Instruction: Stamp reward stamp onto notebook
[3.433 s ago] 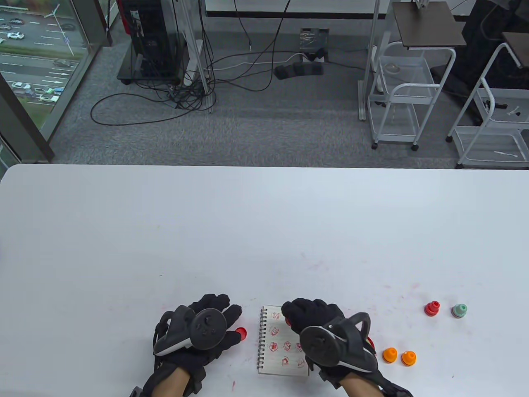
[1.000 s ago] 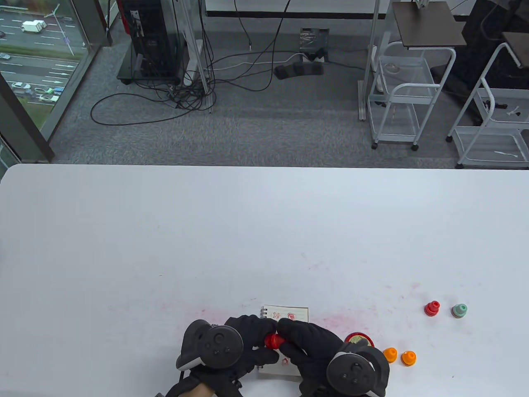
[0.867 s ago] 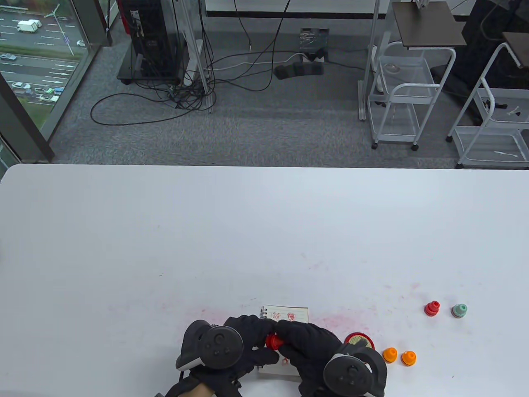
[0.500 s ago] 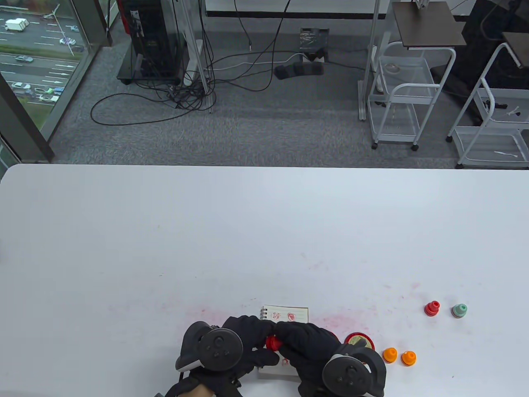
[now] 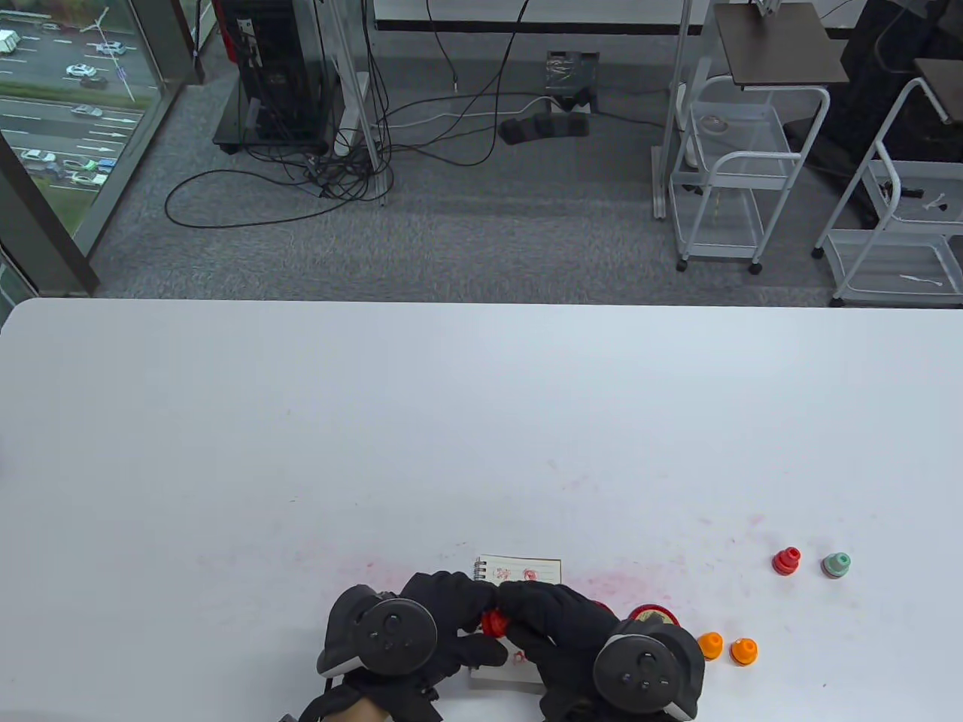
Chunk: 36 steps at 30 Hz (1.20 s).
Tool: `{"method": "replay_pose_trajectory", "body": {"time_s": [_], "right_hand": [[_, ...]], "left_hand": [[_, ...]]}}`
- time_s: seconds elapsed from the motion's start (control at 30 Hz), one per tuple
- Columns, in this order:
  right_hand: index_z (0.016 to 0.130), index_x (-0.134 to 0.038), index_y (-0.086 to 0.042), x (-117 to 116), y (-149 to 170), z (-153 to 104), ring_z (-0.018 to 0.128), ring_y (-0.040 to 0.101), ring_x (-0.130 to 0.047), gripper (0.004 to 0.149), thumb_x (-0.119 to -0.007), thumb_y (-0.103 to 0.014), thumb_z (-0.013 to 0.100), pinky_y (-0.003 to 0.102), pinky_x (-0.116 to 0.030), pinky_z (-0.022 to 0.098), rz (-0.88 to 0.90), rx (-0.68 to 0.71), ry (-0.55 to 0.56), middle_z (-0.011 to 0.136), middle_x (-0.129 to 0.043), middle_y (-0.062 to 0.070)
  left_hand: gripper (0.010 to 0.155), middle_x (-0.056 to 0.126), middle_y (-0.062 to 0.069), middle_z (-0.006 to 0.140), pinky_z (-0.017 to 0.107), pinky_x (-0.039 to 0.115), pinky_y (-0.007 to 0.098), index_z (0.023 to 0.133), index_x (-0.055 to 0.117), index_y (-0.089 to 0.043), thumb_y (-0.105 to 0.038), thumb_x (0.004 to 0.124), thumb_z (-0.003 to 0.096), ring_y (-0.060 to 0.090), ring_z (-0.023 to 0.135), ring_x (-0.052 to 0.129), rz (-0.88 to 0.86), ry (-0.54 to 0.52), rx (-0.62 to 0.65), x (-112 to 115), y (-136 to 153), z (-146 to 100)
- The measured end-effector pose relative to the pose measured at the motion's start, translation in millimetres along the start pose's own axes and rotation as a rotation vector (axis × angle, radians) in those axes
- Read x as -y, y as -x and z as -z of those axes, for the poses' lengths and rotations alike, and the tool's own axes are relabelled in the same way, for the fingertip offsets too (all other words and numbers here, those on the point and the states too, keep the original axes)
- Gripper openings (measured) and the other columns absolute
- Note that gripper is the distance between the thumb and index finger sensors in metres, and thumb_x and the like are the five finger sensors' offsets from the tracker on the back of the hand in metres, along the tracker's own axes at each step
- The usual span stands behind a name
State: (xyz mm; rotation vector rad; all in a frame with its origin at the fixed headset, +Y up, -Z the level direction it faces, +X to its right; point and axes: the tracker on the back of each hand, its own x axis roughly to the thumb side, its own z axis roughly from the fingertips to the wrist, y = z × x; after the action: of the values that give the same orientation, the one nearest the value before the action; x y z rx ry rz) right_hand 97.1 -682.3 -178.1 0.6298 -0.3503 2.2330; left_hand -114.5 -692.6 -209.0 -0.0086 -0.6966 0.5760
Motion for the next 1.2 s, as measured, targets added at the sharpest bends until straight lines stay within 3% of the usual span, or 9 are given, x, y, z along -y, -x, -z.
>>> {"method": "replay_pose_trajectory", "body": {"time_s": [0.07, 0.2, 0.37, 0.57, 0.67, 0.83, 1.0, 1.2], "right_hand": [[0.081, -0.083, -0.021, 2, 1, 0, 0.054, 0.026, -0.102, 0.044, -0.086, -0.027, 0.037, 0.042, -0.089, 0.043, -0.01, -0.003, 0.024, 0.077, -0.096, 0.008], [0.082, -0.083, -0.021, 10, 5, 1, 0.055, 0.028, -0.101, 0.045, -0.086, -0.026, 0.038, 0.044, -0.088, 0.043, -0.044, -0.014, 0.043, 0.078, -0.096, 0.009], [0.083, -0.082, -0.021, 51, 3, 5, 0.057, 0.03, -0.099, 0.045, -0.086, -0.025, 0.039, 0.046, -0.086, 0.046, -0.133, -0.018, 0.095, 0.08, -0.095, 0.009], [0.085, -0.083, -0.019, 104, 23, 7, 0.059, 0.032, -0.096, 0.045, -0.084, -0.024, 0.04, 0.047, -0.084, 0.046, -0.339, -0.152, -0.031, 0.081, -0.094, 0.012], [0.083, -0.084, -0.02, 127, 36, 0, 0.059, 0.033, -0.096, 0.044, -0.086, -0.024, 0.04, 0.048, -0.084, 0.047, -0.407, -0.215, -0.04, 0.08, -0.094, 0.011], [0.082, -0.085, -0.023, 155, 63, -18, 0.062, 0.033, -0.094, 0.043, -0.087, -0.024, 0.039, 0.049, -0.082, 0.049, -0.586, -0.374, -0.151, 0.082, -0.094, 0.008], [0.082, -0.082, -0.027, 159, 94, -42, 0.069, 0.033, -0.091, 0.043, -0.087, -0.021, 0.04, 0.05, -0.08, 0.053, -0.776, -0.498, -0.311, 0.088, -0.089, 0.004], [0.082, -0.081, -0.026, 150, 130, -67, 0.069, 0.031, -0.094, 0.044, -0.086, -0.017, 0.039, 0.048, -0.083, 0.054, -0.748, -0.603, -0.467, 0.092, -0.085, 0.006]], "left_hand": [[0.089, 0.083, 0.009, 0.094, 0.067, 0.069, 0.063, 0.108, 0.064, -0.013, -0.058, 0.08, 0.0332, 0.034, 0.082, 0.088, -0.015, 0.069, -0.033, -1, 5, -1], [0.091, 0.07, 0.017, 0.108, 0.07, 0.064, 0.065, 0.113, 0.058, -0.014, -0.059, 0.08, 0.0364, 0.042, 0.094, 0.077, 0.078, 0.067, -0.086, -12, 19, -9], [0.091, 0.061, 0.019, 0.115, 0.071, 0.057, 0.07, 0.115, 0.055, -0.017, -0.061, 0.077, 0.039, 0.047, 0.1, 0.068, 0.215, 0.028, -0.143, -33, 32, -22], [0.089, 0.057, 0.02, 0.117, 0.071, 0.056, 0.071, 0.115, 0.056, -0.018, -0.062, 0.075, 0.0403, 0.048, 0.102, 0.064, 0.273, -0.011, -0.176, -46, 39, -27], [0.088, 0.057, 0.02, 0.117, 0.071, 0.056, 0.071, 0.115, 0.057, -0.018, -0.062, 0.075, 0.0408, 0.049, 0.102, 0.064, 0.26, -0.007, -0.185, -47, 41, -27], [0.087, 0.057, 0.021, 0.117, 0.071, 0.056, 0.07, 0.114, 0.058, -0.018, -0.061, 0.075, 0.0411, 0.048, 0.102, 0.064, 0.269, 0.0, -0.183, -46, 40, -27], [0.086, 0.057, 0.02, 0.117, 0.071, 0.056, 0.07, 0.114, 0.059, -0.018, -0.061, 0.075, 0.0412, 0.049, 0.102, 0.064, 0.269, -0.001, -0.185, -46, 40, -27], [0.086, 0.058, 0.02, 0.117, 0.071, 0.056, 0.071, 0.114, 0.059, -0.018, -0.061, 0.074, 0.0412, 0.049, 0.102, 0.064, 0.273, 0.002, -0.19, -46, 40, -27]]}}
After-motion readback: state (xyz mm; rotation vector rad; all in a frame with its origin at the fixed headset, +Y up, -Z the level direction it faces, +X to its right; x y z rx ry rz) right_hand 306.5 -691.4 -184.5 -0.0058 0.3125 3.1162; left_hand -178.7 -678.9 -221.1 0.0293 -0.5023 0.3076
